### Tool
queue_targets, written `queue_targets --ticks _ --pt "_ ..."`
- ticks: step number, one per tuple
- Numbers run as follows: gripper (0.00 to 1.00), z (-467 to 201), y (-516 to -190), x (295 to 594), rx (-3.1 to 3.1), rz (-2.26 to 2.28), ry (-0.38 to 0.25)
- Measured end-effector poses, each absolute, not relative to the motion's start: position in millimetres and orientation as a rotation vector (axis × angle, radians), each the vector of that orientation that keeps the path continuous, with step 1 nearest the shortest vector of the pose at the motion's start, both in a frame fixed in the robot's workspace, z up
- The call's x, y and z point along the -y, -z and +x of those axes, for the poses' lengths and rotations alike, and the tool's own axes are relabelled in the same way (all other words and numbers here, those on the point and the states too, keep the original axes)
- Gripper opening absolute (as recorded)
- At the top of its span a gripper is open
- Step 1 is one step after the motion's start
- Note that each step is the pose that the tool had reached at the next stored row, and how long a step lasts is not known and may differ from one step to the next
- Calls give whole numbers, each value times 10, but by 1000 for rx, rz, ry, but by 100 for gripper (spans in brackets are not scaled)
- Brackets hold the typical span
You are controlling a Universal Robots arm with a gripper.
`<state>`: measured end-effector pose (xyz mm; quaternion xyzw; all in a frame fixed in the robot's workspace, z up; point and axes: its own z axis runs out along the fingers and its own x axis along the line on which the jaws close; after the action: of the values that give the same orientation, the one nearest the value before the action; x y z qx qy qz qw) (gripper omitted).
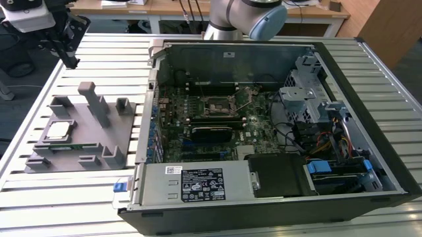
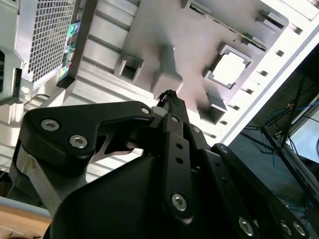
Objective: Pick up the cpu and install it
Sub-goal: 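Reach for the cpu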
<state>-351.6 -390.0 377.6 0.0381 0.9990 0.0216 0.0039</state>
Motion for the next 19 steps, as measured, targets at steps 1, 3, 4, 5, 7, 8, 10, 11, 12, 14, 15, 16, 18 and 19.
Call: queue_targets --ticks 1,3,4,5,7,8,10,11,12,14,15,16,18,19 --pt "11 -3542 -3768 3917 -3131 119 -68" --pt "11 -3577 -3756 3960 -3131 119 -68" --pt "11 -3584 -3751 3984 -3132 119 -68" --pt "11 -3592 -3745 4006 -3132 119 -68" --pt "11 -3605 -3730 4035 -3135 116 -68" --pt "11 -3607 -3719 4043 -3136 109 -68" --pt "11 -3611 -3701 4057 -3141 92 -68" --pt "11 -3613 -3692 4063 -3143 83 -67" --pt "11 -3615 -3683 4069 -3145 74 -67" --pt "11 -3645 -3667 4074 -3147 64 -67" --pt "11 -3690 -3660 4075 -3147 63 -67" --pt "11 -3737 -3657 4075 -3147 63 -67" --pt "11 -3826 -3652 4075 -3147 63 -68" --pt "11 -3865 -3648 4074 -3147 64 -68"
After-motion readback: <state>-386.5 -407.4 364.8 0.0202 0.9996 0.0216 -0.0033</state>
